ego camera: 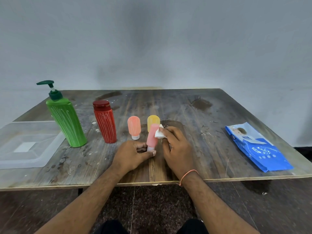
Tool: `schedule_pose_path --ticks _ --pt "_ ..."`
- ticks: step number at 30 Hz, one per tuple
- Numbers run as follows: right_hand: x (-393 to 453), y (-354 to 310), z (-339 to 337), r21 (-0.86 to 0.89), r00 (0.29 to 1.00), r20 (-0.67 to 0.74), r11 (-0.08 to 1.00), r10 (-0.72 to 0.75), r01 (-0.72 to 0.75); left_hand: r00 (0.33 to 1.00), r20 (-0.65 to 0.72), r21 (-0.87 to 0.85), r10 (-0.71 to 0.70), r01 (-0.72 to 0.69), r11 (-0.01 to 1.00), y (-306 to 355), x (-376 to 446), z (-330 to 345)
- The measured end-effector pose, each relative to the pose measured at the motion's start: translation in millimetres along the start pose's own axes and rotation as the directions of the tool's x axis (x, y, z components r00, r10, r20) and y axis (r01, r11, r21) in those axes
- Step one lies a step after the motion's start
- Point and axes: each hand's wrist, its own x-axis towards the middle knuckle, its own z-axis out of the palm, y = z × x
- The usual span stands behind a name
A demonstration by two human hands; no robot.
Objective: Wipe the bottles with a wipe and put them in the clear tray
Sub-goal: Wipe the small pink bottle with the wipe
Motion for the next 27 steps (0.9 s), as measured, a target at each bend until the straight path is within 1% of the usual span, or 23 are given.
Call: schedule_pose_path --ticks 4,7,9,11,14,20,25,27 --pt "0.1 -0.7 -1.4 -0.010 1.000 0.014 1.000 -0.008 0.008 0.999 -0.016 0.041 0.031 -0.031 0.999 1.8 0.3 -0.2" --pt "-0.6 3.5 1.9 -0.009 1.000 -0.018 1.000 0.022 -0.022 0.999 -0.020 0.065 0.040 -0.039 0.997 1.9 0.8 0.5" --pt "-0.4 4.9 3.4 0.011 0.999 -0.028 0.999 0.036 -0.036 0.999 -0.019 0.113 0.047 -0.045 0.993 2.0 0.3 0.3" --pt "-0.7 3.5 1.9 0.020 1.000 -0.019 1.000 0.019 -0.018 0.999 -0.006 0.134 0.045 -0.044 0.990 1.0 0.8 -0.4" --pt "-1.7 -0.7 -2.0 0.020 1.000 -0.007 1.000 -0.014 0.015 0.999 0.004 0.137 0.047 -0.047 0.989 -0.5 2.2 -0.7" --pt "-1.3 4.1 3.5 0.009 0.998 -0.047 0.999 0.044 -0.043 0.996 0.007 0.142 0.086 -0.087 0.986 -4.4 3.5 1.4" --pt "-1.4 -1.7 -1.3 0.000 1.000 0.007 1.000 -0.010 0.010 0.997 0.011 0.131 0.082 -0.083 0.988 -5.3 4.7 1.2" --pt "-1.5 -3.3 -0.7 0.001 1.000 0.015 1.000 -0.009 0.009 0.997 0.015 0.117 0.082 -0.083 0.990 -5.2 5.2 1.5"
